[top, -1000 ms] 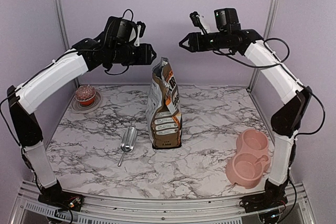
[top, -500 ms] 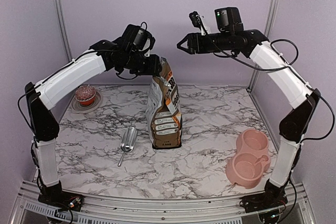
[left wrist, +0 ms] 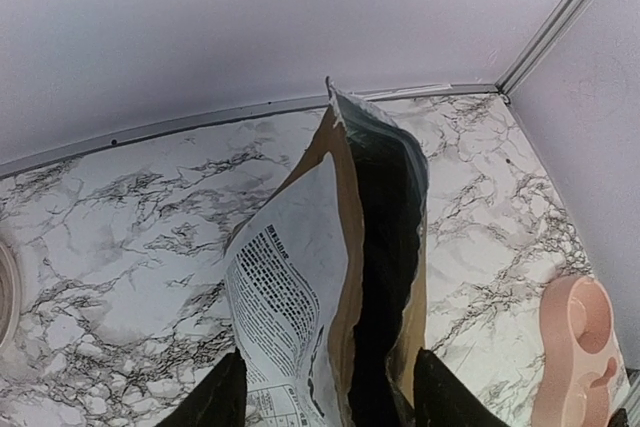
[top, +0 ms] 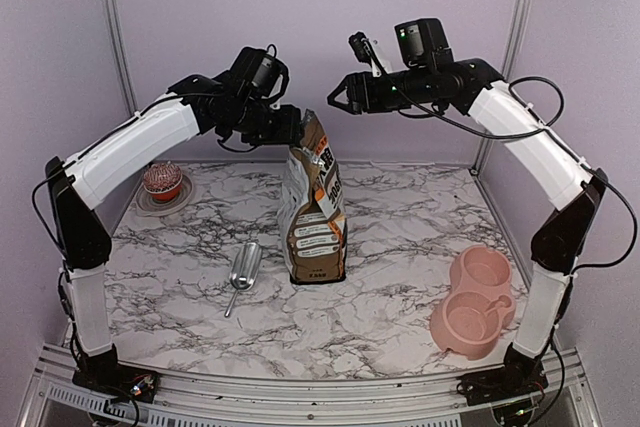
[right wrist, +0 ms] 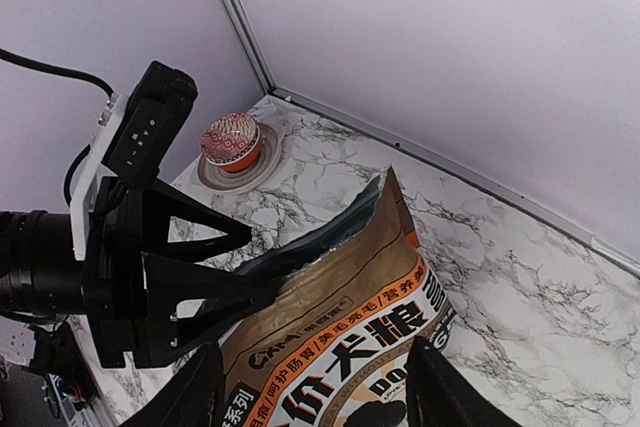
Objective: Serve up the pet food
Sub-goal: Open the seal of the pet food bag.
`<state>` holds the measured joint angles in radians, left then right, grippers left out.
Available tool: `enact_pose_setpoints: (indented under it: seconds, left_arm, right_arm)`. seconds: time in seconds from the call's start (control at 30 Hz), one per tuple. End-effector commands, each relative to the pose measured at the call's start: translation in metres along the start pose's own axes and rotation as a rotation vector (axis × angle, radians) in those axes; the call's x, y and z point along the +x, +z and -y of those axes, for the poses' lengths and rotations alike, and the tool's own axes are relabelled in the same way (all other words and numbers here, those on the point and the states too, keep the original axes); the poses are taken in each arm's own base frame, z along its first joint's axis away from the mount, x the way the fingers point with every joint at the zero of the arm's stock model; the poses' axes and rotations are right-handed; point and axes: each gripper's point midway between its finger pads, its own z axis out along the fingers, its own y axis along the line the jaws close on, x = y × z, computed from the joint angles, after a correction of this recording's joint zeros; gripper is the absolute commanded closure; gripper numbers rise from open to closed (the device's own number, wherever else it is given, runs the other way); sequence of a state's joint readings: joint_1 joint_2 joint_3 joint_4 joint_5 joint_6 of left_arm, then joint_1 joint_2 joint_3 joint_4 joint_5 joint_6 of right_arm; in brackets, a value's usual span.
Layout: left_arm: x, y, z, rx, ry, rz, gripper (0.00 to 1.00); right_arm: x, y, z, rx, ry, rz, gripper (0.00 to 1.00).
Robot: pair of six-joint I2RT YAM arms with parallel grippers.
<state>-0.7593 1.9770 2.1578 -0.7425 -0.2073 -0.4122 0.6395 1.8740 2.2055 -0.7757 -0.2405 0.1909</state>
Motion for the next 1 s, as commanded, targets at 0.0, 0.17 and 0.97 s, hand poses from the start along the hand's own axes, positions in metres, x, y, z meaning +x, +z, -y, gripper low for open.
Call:
enact_pose_setpoints:
  seconds: [0.0, 0.17, 0.97]
  left_arm:
    - [-0.016, -0.033, -0.004, 0.006, -0.014, 0.039, 0.41]
    - [-0.021, -0.040, -0.010, 0.004, -0.033, 0.055, 0.44]
    - [0.015, 0.027, -0.007, 0.002, -0.042, -0.093, 0.69]
  right_arm:
    - [0.003, 0.001, -0.005, 0.006, 0.015, -0.009, 0.41]
    - [0.005, 0.001, -0.005, 0.010, 0.017, -0.014, 0.41]
    - [0.026, 0.006, 0.009, 0.057, -0.013, -0.050, 0.41]
